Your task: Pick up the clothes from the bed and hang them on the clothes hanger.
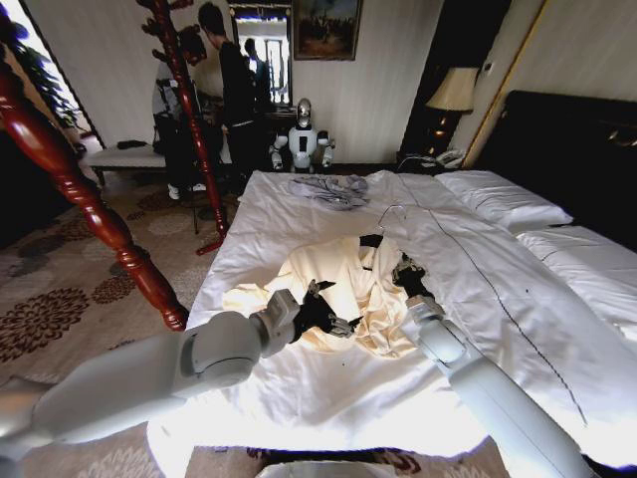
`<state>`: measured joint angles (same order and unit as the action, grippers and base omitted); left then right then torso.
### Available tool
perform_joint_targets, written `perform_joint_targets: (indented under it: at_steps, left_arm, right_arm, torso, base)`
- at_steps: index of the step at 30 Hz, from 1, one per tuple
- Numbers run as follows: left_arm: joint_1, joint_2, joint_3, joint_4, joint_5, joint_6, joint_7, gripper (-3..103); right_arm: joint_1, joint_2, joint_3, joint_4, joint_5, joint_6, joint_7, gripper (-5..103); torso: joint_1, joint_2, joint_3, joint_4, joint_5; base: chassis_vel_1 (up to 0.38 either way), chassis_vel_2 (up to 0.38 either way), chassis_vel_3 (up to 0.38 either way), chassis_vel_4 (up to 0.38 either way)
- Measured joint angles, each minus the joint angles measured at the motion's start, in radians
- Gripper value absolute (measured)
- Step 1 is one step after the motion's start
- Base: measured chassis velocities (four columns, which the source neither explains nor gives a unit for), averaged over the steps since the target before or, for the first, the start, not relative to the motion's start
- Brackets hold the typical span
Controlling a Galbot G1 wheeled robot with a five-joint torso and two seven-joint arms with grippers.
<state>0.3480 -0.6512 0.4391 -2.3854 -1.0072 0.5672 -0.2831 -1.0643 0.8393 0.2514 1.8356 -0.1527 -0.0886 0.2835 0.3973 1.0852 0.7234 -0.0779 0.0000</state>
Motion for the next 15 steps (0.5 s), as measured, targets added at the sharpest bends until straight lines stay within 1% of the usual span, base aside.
perform_joint_targets:
  at_steps: [1, 2, 5, 6, 10, 11, 12, 13, 14, 15]
  left_arm:
    - [0.002, 0.012, -0.022, 0.001, 0.001, -0.009, 0.018, 100]
    - [0.002, 0.012, -0.022, 0.001, 0.001, -0.009, 0.018, 100]
    - [-0.005, 0.047, -0.07, 0.029, 0.008, -0.027, 0.086, 100]
    - [-0.005, 0.047, -0.07, 0.029, 0.008, -0.027, 0.086, 100]
    - [-0.061, 0.101, -0.079, 0.102, 0.018, -0.063, 0.224, 100]
    - [-0.061, 0.101, -0.079, 0.102, 0.018, -0.063, 0.224, 100]
    - [-0.082, 0.121, -0.075, 0.136, 0.017, -0.089, 0.289, 100]
    - [-0.091, 0.131, -0.073, 0.16, 0.021, -0.124, 0.327, 100]
    - [-0.095, 0.134, -0.072, 0.175, 0.026, -0.146, 0.346, 100]
    - [-0.095, 0.134, -0.072, 0.175, 0.026, -0.146, 0.346, 100]
  right_arm:
    - [-0.007, -0.002, 0.003, 0.003, -0.015, 0.011, -0.002, 20]
    - [-0.007, -0.002, 0.003, 0.003, -0.015, 0.011, -0.002, 20]
    - [-0.018, -0.007, 0.01, 0.011, -0.038, 0.029, -0.004, 20]
    - [-0.018, -0.007, 0.01, 0.011, -0.038, 0.029, -0.004, 20]
    - [-0.025, -0.016, 0.019, 0.016, -0.067, 0.046, -0.006, 20]
    - [-0.025, -0.016, 0.019, 0.016, -0.067, 0.046, -0.006, 20]
    - [-0.025, -0.016, 0.021, 0.016, -0.08, 0.052, -0.006, 20]
    - [-0.025, -0.015, 0.022, 0.016, -0.087, 0.055, -0.006, 20]
    - [-0.025, -0.015, 0.022, 0.016, -0.092, 0.058, -0.006, 20]
    - [-0.025, -0.015, 0.022, 0.016, -0.092, 0.058, -0.006, 20]
  torso:
    - [0.0, 0.0, 0.0, 0.0, -0.0001]
    - [0.0, 0.0, 0.0, 0.0, -0.0001]
    - [0.0, 0.0, 0.0, 0.0001, -0.0001]
    - [0.0, 0.0, 0.0, 0.0001, -0.0001]
    - [0.0, 0.0, 0.0, 0.0, 0.0001]
    - [0.0, 0.0, 0.0, 0.0, 0.0001]
    - [0.0, 0.0, 0.0, 0.0, 0.0001]
    - [0.0, 0.0, 0.0, 0.0001, 0.0002]
    - [0.0, 0.0, 0.0, 0.0002, 0.0001]
    - [0.0, 0.0, 0.0, 0.0002, 0.0001]
  base:
    - [0.0, 0.0, 0.0, 0.0]
    - [0.0, 0.0, 0.0, 0.0]
    - [0.0, 0.0, 0.0, 0.0]
    - [0.0, 0.0, 0.0, 0.0]
    - [0.0, 0.0, 0.0, 0.0]
    - [0.0, 0.0, 0.0, 0.0]
    - [0.0, 0.0, 0.0, 0.0]
    - [0.0, 0.0, 0.0, 0.0]
    - [0.0, 0.0, 0.0, 0.0]
    - [0.0, 0.0, 0.0, 0.0]
